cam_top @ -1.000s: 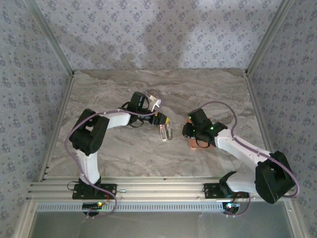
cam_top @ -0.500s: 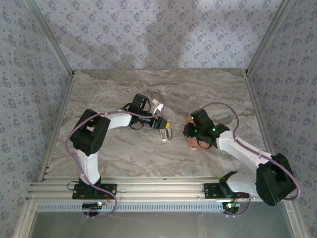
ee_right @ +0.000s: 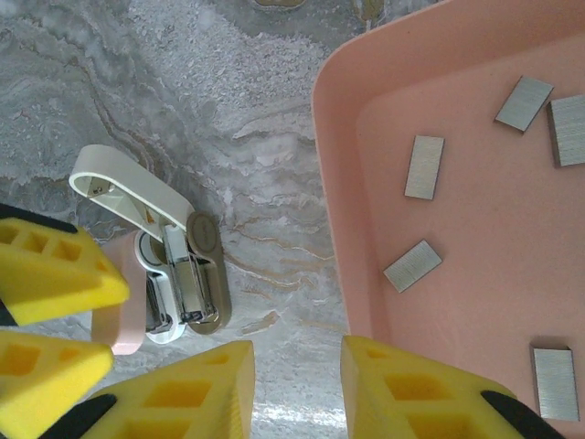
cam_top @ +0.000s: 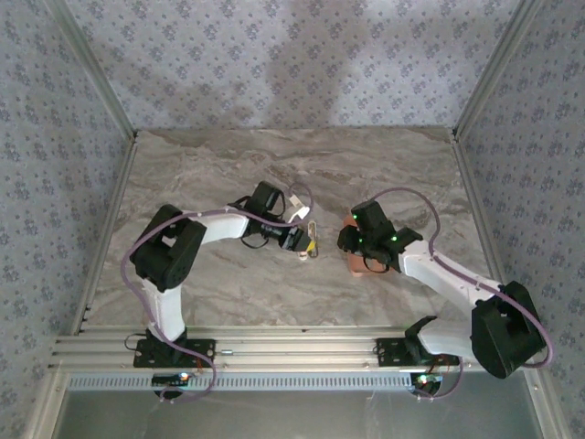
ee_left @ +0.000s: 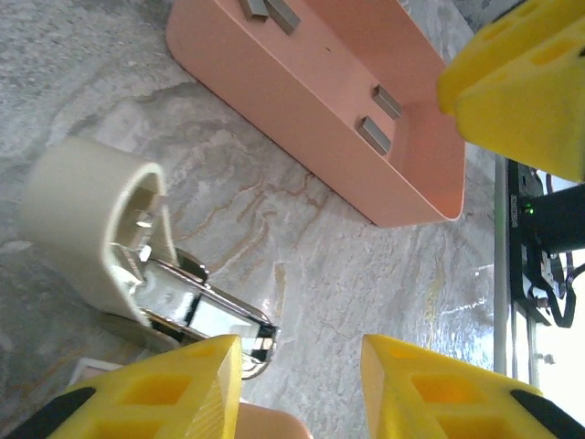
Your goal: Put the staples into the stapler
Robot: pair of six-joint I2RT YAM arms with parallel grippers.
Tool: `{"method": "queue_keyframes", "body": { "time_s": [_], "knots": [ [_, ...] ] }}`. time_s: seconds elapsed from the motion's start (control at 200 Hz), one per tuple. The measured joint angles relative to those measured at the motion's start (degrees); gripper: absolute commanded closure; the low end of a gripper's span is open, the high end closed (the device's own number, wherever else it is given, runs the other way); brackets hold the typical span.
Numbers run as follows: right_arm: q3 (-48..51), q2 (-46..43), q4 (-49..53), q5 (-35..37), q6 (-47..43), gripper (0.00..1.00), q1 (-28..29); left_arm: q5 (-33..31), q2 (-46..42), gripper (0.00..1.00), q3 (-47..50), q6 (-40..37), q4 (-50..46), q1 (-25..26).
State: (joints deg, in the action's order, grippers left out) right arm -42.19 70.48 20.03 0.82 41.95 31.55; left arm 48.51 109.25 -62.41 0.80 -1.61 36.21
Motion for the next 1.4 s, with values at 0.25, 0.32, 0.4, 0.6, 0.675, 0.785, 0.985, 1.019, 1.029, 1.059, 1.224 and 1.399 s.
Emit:
{"method": "queue_keyframes", "body": {
  "time_s": [0.25, 0.32, 0.4, 0.6, 0.675, 0.785, 0.985, 1.019, 1.029, 1.059, 1.224, 1.399],
  "knots": [
    [0.0, 0.04, -0.15, -0.11, -0.44, 0.69, -0.07, -6.78, -1.57, 0.7, 0.44, -4.35, -2.84, 2.4],
    [0.0, 0.04, -0.15, -0.2, -0.52, 0.69, -0.11, -9.05, -2.34, 0.72, 1.25, -5.31, -2.62, 3.19],
    [0.02, 0.02, -0.13, -0.22, -0.83, 0.69, -0.15, -11.52, -2.95, 0.73, 2.36, -6.4, -1.31, 3.98],
    [0.5, 0.02, -0.11, -0.22, -1.01, 0.69, -0.37, -17.81, -3.74, 0.76, 4.94, -8.35, 4.42, 7.02],
    [0.72, 0.02, -0.11, -0.24, -1.05, 0.69, -0.7, -19.21, -4.02, 0.76, 6.29, -8.26, 7.26, 7.69],
    [0.92, 0.0, -0.11, -0.24, -1.09, 0.69, -1.03, -20.06, -5.14, 0.76, 8.24, -7.34, 9.51, 7.78],
    [0.92, 0.0, -0.85, -0.26, -1.36, 0.69, -1.2, -20.5, -7.63, 0.73, 9.33, -4.74, 8.76, 7.69],
    [0.92, 0.0, -1.01, -0.26, -1.42, 0.69, -1.2, -20.48, -8.04, 0.72, 9.33, -4.26, 8.31, 7.65],
    [0.92, 0.0, -1.03, -0.26, -1.44, 0.69, -1.2, -20.46, -8.2, 0.72, 9.33, -4.13, 8.17, 7.63],
    [0.92, 0.0, -1.09, -0.26, -1.46, 0.69, -1.2, -20.37, -8.57, 0.72, 9.33, -3.67, 7.67, 7.56],
    [0.92, 0.0, -1.51, -0.28, -1.49, 0.69, -1.2, -19.3, -9.88, 0.67, 9.31, -0.9, 5.68, 7.17],
    [0.92, 0.0, -1.55, -0.44, -1.49, 0.69, -1.14, -17.84, -11.89, 0.64, 9.27, 5.01, 4.24, 6.23]
  ]
}}
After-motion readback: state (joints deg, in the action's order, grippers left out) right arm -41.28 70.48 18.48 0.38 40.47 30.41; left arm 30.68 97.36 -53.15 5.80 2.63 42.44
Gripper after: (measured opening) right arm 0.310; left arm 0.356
